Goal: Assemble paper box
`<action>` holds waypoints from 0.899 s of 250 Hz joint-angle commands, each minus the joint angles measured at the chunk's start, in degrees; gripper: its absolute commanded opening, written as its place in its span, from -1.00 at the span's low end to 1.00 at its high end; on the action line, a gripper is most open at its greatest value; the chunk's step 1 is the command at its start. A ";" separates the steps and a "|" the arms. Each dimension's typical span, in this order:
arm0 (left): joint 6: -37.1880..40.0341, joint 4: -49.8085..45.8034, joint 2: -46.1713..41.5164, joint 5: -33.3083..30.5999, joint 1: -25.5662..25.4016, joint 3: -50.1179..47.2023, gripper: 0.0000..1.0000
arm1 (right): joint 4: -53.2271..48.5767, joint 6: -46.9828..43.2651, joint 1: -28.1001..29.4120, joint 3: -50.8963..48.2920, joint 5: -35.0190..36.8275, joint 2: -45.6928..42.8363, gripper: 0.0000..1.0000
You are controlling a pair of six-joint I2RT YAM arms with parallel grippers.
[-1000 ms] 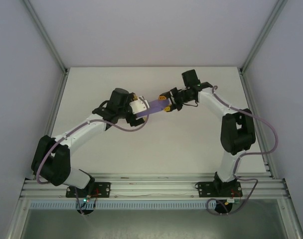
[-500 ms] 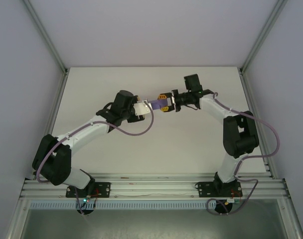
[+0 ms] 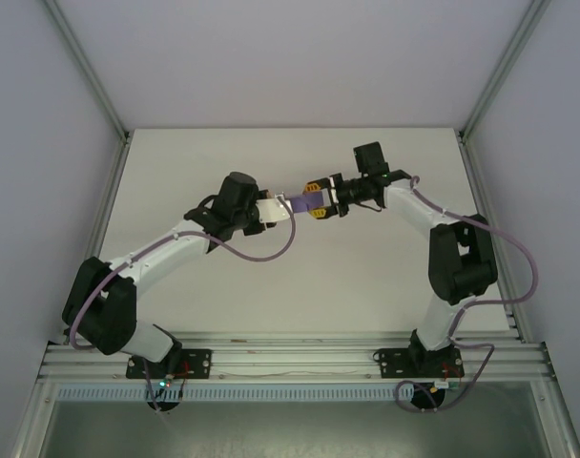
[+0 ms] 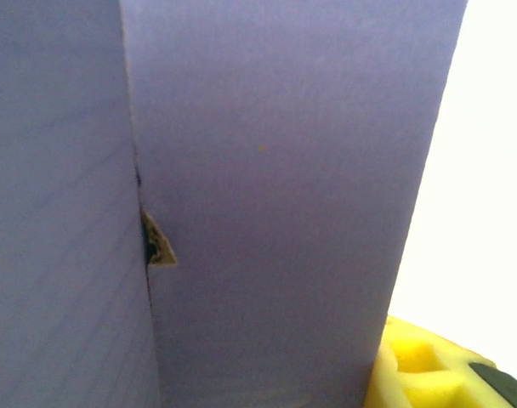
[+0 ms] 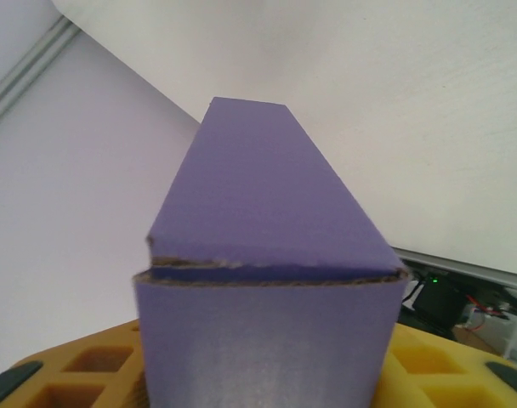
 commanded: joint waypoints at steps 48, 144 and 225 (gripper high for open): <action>0.69 -7.35 1.35 -1.90 0.92 3.96 -0.31 | -5.28 -8.89 -0.51 -0.28 2.34 -3.72 0.99; 1.76 -35.30 12.56 3.21 0.66 17.68 -0.30 | -21.46 -61.87 -4.04 1.49 61.48 -23.51 0.99; 3.40 -46.86 24.25 6.49 0.50 28.28 -0.28 | 9.54 -79.39 -4.24 -22.34 37.15 -37.07 1.00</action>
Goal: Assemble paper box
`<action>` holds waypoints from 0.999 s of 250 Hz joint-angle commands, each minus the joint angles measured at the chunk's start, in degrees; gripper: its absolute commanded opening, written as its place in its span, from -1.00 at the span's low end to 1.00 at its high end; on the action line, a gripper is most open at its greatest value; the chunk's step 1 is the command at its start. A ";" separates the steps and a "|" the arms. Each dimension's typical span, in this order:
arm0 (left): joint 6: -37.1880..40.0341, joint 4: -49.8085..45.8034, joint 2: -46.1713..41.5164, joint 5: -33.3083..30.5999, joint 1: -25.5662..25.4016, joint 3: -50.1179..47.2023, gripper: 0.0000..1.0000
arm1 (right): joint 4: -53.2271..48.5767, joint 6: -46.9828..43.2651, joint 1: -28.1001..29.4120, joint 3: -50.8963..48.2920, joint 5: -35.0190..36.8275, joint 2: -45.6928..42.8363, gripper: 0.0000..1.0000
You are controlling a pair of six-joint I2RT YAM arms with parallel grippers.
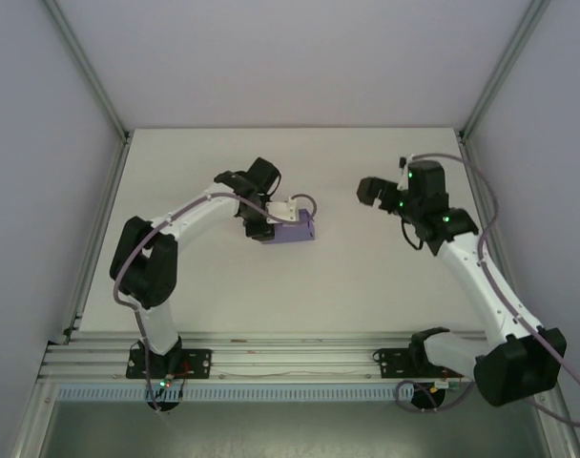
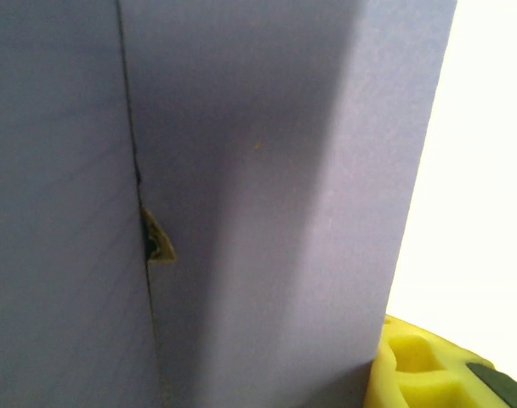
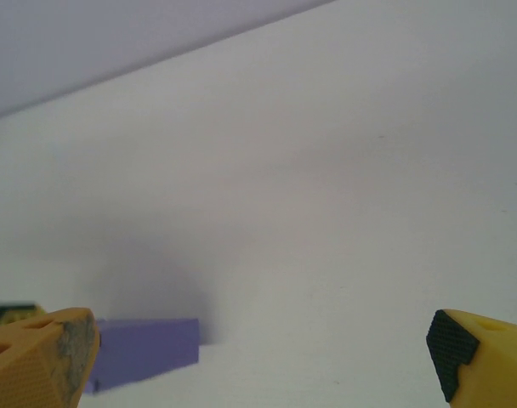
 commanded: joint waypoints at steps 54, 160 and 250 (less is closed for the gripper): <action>1.37 -13.27 10.55 -0.12 -0.43 9.91 -0.20 | 11.10 -15.10 2.40 0.22 -25.67 11.01 0.47; 0.93 -16.56 17.06 3.24 -1.41 19.15 -0.12 | 10.35 -17.39 7.47 7.09 -25.13 25.87 -0.06; -0.25 -17.75 18.72 3.96 -1.53 21.99 -0.12 | 13.28 -16.37 8.24 5.84 -24.81 27.04 -0.46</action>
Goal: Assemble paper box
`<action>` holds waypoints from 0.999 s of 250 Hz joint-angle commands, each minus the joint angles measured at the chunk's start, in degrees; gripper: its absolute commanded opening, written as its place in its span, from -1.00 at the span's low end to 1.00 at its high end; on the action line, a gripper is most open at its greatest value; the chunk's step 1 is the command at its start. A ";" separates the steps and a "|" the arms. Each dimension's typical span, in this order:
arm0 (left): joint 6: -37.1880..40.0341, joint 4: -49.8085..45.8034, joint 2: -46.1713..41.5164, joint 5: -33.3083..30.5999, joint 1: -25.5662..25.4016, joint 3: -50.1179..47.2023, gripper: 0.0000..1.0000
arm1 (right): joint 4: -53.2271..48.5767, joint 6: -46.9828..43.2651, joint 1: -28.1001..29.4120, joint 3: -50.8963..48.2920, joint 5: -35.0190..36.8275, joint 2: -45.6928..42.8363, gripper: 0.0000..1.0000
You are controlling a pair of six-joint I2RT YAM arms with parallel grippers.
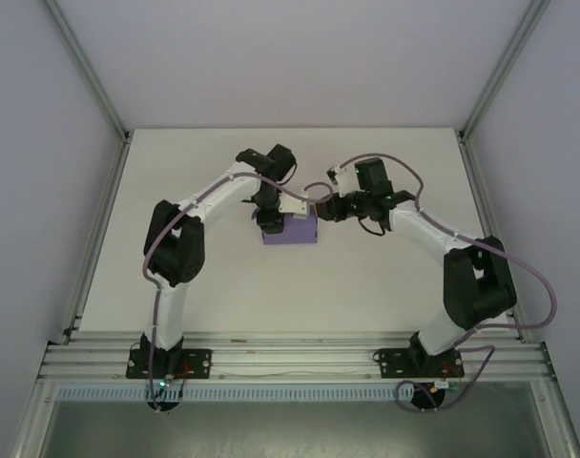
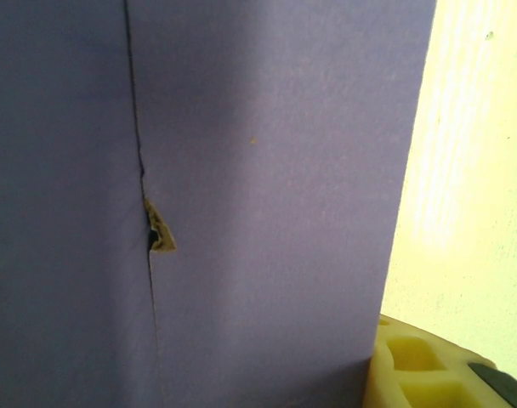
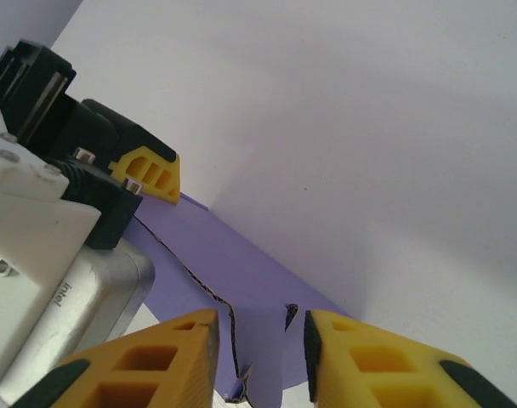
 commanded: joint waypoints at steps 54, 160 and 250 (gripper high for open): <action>-1.16 -0.72 4.01 4.12 -0.74 0.78 -0.12 | -0.57 0.33 1.16 0.13 1.39 0.86 -0.60; -3.27 0.52 4.39 3.26 -1.00 0.74 -0.10 | 3.55 13.95 5.39 -2.26 18.09 -2.29 -1.00; -4.68 1.78 4.25 3.21 -1.04 1.14 0.02 | 22.88 17.53 9.55 -15.05 25.59 -1.81 -1.00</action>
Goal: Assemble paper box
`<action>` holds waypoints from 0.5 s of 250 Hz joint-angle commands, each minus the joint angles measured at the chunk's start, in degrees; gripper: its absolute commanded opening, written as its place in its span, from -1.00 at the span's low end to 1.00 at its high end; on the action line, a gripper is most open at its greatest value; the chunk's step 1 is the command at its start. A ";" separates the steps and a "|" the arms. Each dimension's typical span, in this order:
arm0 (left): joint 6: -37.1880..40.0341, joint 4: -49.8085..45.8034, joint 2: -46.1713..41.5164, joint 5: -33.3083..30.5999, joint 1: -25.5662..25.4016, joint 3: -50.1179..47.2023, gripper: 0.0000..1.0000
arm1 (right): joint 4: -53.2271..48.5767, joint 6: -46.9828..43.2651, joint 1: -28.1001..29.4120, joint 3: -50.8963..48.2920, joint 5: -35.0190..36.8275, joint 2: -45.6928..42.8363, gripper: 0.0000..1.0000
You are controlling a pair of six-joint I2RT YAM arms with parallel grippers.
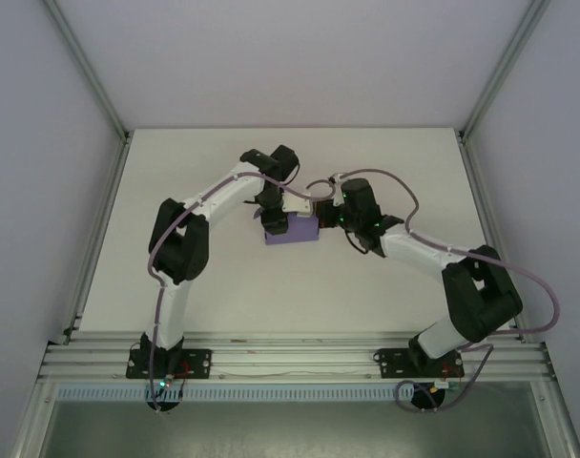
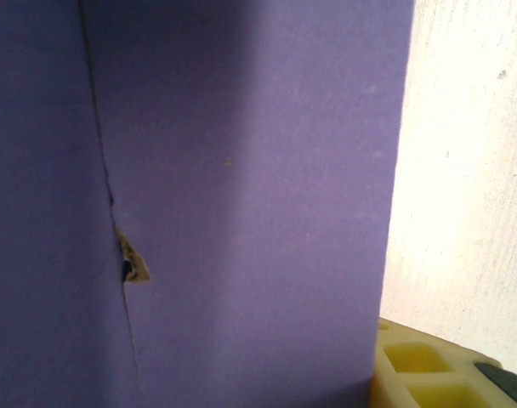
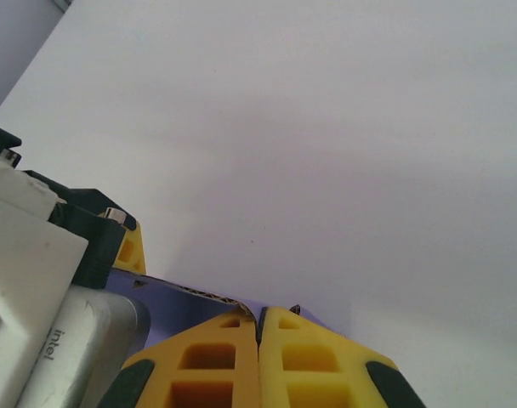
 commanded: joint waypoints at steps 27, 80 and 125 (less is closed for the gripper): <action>-1.56 1.83 1.85 2.19 -0.71 -0.21 0.07 | 4.52 0.19 1.64 -4.10 1.49 2.93 -1.00; -2.70 3.37 0.01 1.94 -0.71 -0.27 0.26 | 8.04 -5.10 2.17 -9.05 2.61 2.87 -1.00; -5.38 5.46 -3.15 2.58 -0.62 -0.27 0.66 | 8.36 -5.76 3.09 -9.21 4.33 4.01 -1.00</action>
